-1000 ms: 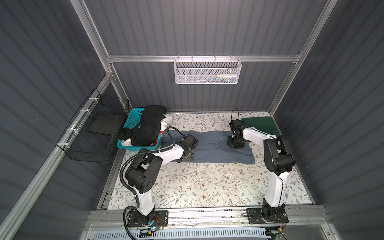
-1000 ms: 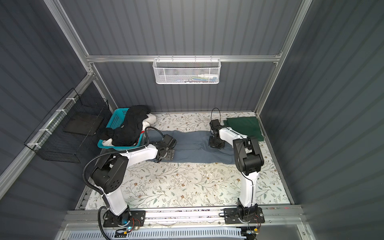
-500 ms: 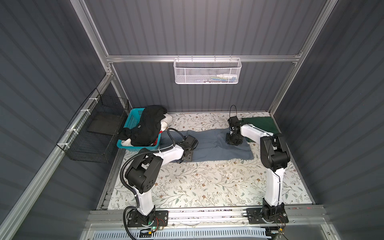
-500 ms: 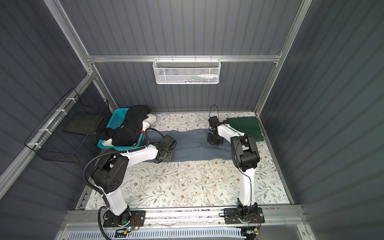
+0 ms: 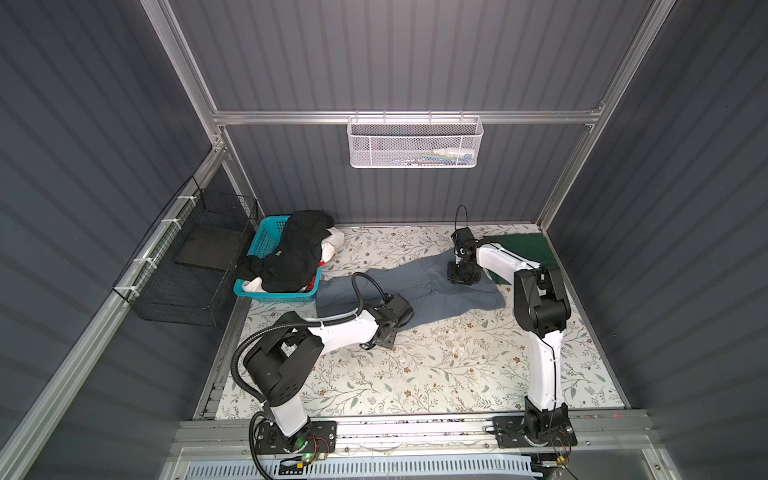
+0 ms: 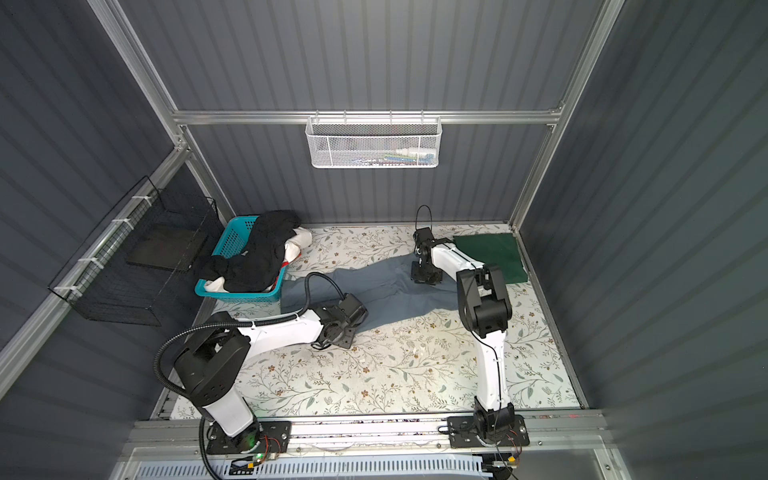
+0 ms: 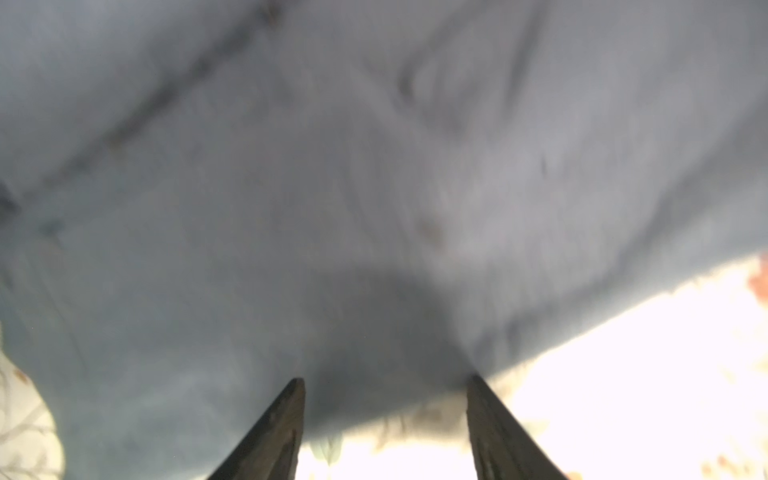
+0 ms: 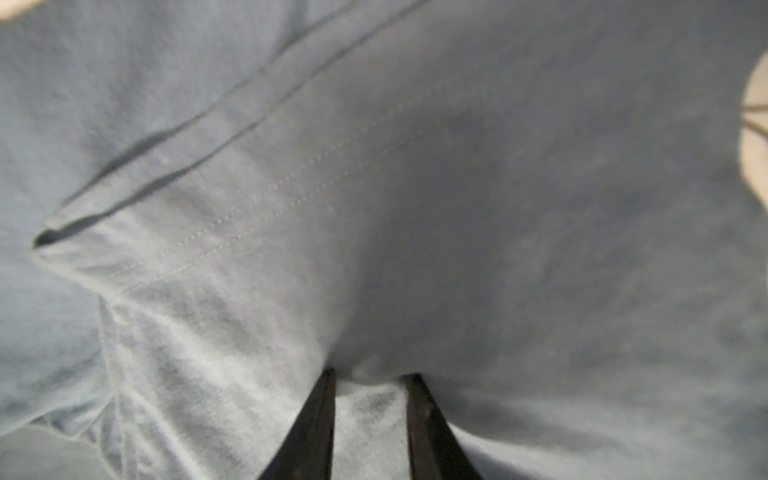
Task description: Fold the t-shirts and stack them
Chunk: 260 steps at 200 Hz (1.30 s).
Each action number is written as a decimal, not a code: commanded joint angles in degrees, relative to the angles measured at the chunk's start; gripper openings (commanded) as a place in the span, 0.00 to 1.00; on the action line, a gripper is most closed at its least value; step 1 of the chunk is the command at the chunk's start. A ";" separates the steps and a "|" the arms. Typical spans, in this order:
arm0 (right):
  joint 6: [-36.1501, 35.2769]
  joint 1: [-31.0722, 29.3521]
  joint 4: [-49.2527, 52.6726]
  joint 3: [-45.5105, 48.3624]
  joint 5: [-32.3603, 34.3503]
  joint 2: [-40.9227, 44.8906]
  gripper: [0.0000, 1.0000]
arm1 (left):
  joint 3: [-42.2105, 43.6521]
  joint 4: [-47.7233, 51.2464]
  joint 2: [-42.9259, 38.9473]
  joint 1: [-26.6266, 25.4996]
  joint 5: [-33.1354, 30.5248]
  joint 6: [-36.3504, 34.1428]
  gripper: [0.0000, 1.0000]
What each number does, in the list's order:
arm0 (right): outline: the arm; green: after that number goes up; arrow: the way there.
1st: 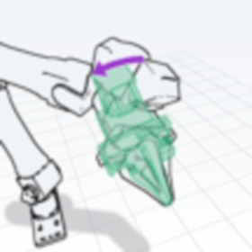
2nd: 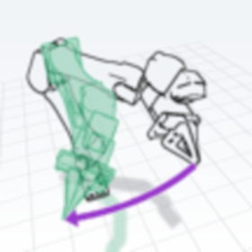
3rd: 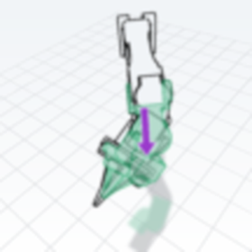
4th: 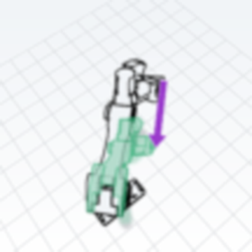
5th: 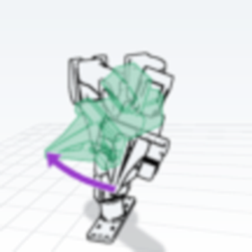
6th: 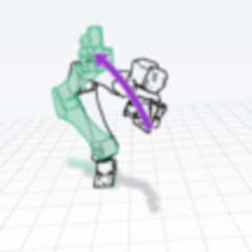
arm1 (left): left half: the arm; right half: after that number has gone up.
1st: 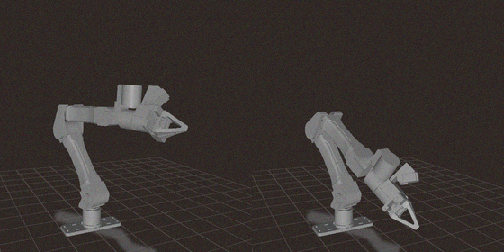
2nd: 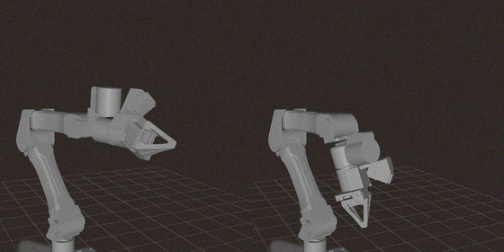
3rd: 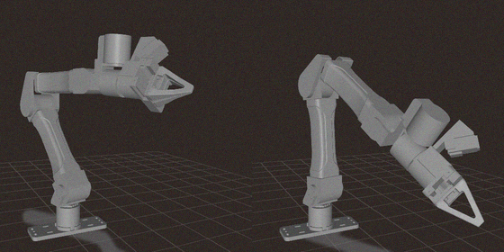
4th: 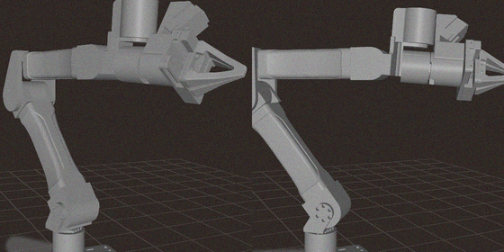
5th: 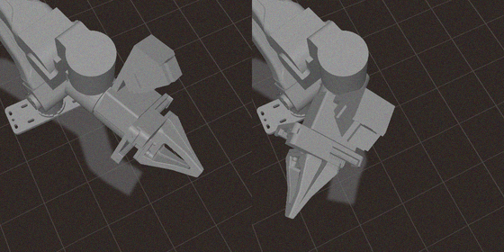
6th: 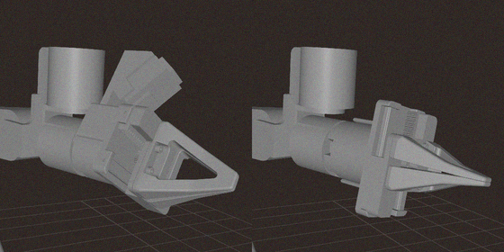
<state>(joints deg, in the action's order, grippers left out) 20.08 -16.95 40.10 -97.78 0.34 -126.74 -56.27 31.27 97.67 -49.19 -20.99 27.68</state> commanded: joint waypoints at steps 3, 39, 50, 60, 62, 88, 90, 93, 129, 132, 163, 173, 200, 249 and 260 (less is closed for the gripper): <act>-2.28 -1.28 2.58 -3.99 -0.63 -3.30 0.32 | 1.71 4.21 -2.68 -1.28 1.85 3.55 0.63; -3.88 -3.12 5.07 -9.70 -1.74 -7.02 0.33 | 1.70 5.75 -5.13 -4.18 2.36 5.32 0.61; -4.33 -3.63 6.03 -12.19 -2.02 -8.32 0.33 | 1.66 5.91 -5.68 -5.04 2.38 5.86 0.62; -4.89 -4.08 7.19 -14.35 -2.43 -9.54 0.33 | 1.46 6.22 -6.03 -5.43 2.36 6.24 0.62; -5.05 -4.13 7.39 -14.89 -2.47 -9.88 0.33 | 1.37 6.25 -6.07 -5.55 2.29 6.31 0.62; -7.39 -5.55 8.95 -20.45 -3.29 -12.65 0.35 | 0.73 7.06 -7.38 -6.04 0.54 7.47 0.62; -7.52 -5.64 9.14 -21.03 -3.45 -12.85 0.35 | 0.75 7.06 -7.51 -6.08 0.43 7.54 0.63; -7.71 -5.78 9.51 -22.10 -3.56 -13.27 0.36 | 0.61 7.18 -7.68 -6.07 0.31 7.70 0.63; -6.21 -5.06 13.92 -30.19 1.80 -14.39 0.42 | -1.03 10.12 -10.39 -5.97 -6.18 9.48 0.72; -5.88 -4.88 13.49 -29.88 2.24 -13.59 0.44 | -1.14 10.21 -10.59 -5.95 -6.75 9.48 0.73; -1.49 -2.52 3.38 -14.97 2.27 -0.09 0.47 | -1.17 9.50 -11.61 -2.06 -8.13 9.47 0.75; -0.10 -1.82 0.06 -9.37 2.22 4.76 0.51 | -0.77 8.89 -11.92 0.11 -7.16 9.42 0.75; 3.04 -0.93 -4.93 2.88 2.67 14.40 0.47 | 1.55 5.17 -12.46 5.68 -5.56 8.11 0.76; 6.88 -0.37 -5.85 11.61 1.30 14.70 0.00 | 1.29 2.86 -6.18 12.19 -5.86 6.24 0.53; 6.73 -0.28 -5.26 10.76 0.62 13.22 0.00 | 1.25 2.24 -5.05 13.03 -6.08 5.66 0.51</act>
<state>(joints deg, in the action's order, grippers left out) 25.08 -17.23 34.35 -87.85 1.85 -109.47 -55.55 35.40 90.41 -37.91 -27.20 34.83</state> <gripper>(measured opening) 0.051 0.528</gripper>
